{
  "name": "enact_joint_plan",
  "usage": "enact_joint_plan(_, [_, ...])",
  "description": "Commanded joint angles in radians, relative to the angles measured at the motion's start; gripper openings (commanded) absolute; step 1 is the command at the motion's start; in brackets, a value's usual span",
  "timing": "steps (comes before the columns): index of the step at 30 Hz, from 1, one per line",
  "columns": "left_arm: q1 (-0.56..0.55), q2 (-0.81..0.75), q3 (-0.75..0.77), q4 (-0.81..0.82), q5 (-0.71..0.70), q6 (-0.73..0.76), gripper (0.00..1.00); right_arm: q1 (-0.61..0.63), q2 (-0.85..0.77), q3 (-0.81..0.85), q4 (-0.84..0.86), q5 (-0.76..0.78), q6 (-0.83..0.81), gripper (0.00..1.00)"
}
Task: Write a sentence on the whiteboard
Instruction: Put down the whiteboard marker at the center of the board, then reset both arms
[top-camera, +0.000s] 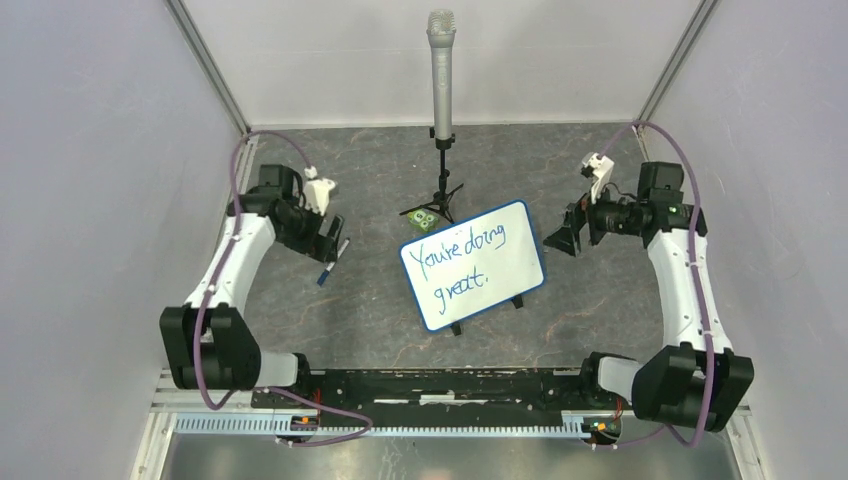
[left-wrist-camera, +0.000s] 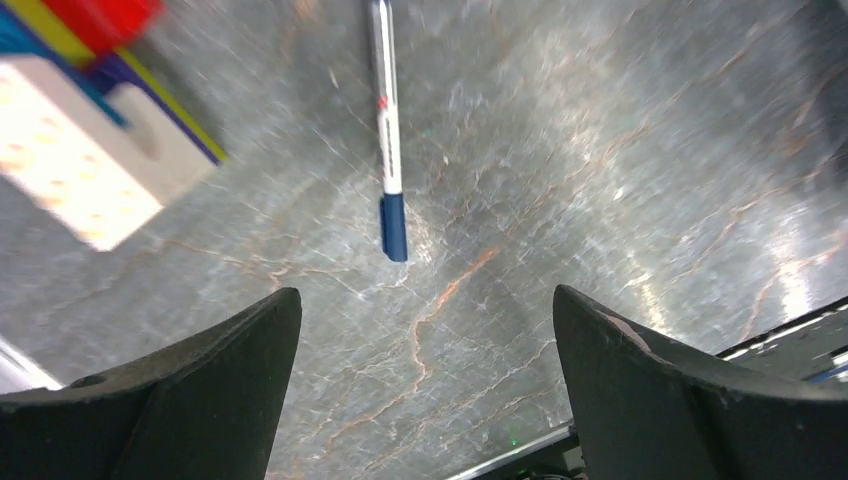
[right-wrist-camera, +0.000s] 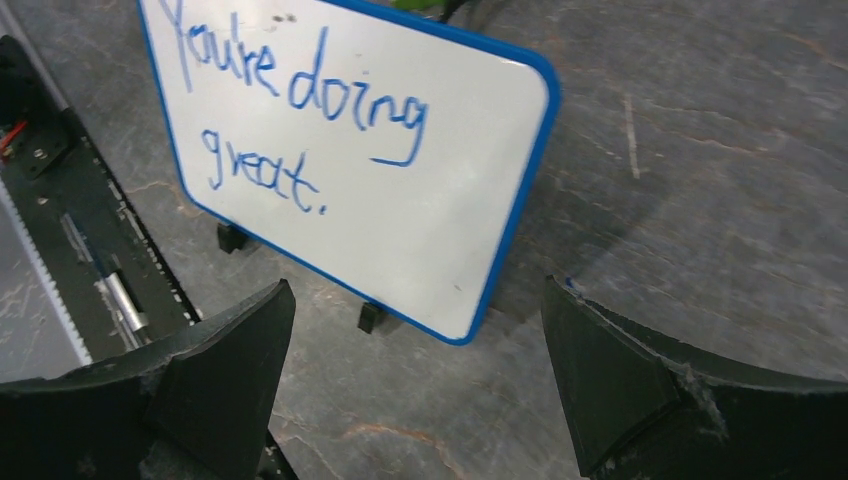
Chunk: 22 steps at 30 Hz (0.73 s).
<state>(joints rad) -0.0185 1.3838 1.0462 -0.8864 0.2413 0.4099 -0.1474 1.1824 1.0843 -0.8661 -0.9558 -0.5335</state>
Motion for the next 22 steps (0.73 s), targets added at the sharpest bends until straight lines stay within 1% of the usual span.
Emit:
enact_joint_plan(1, [0.076, -0.055, 0.171, -0.126, 0.117, 0.033, 1.00, -0.079, 0.048, 0.108, -0.047, 0.035, -0.088, 0.98])
enact_joint_plan(6, [0.245, -0.027, 0.328, -0.184, 0.238, 0.021, 1.00, -0.191, 0.114, 0.183, -0.099, 0.033, -0.166, 0.98])
enact_joint_plan(9, [0.331, -0.008, 0.359, -0.180, 0.264, 0.008, 1.00, -0.250, 0.141, 0.186, -0.111, 0.025, -0.200, 0.98])
enact_joint_plan(12, [0.409, 0.006, 0.332, -0.153, 0.306, -0.008, 1.00, -0.292, 0.161, 0.152, -0.089, 0.036, -0.218, 0.98])
enact_joint_plan(15, [0.452, 0.028, 0.291, -0.129, 0.317, -0.015, 1.00, -0.315, 0.182, 0.101, -0.071, 0.049, -0.240, 0.98])
enact_joint_plan(18, [0.475, 0.019, 0.237, -0.078, 0.312, -0.035, 1.00, -0.323, 0.198, 0.066, -0.061, 0.060, -0.251, 0.98])
enact_joint_plan(22, [0.477, 0.004, 0.214, -0.053, 0.282, -0.048, 1.00, -0.326, 0.205, 0.061, -0.055, 0.066, -0.255, 0.98])
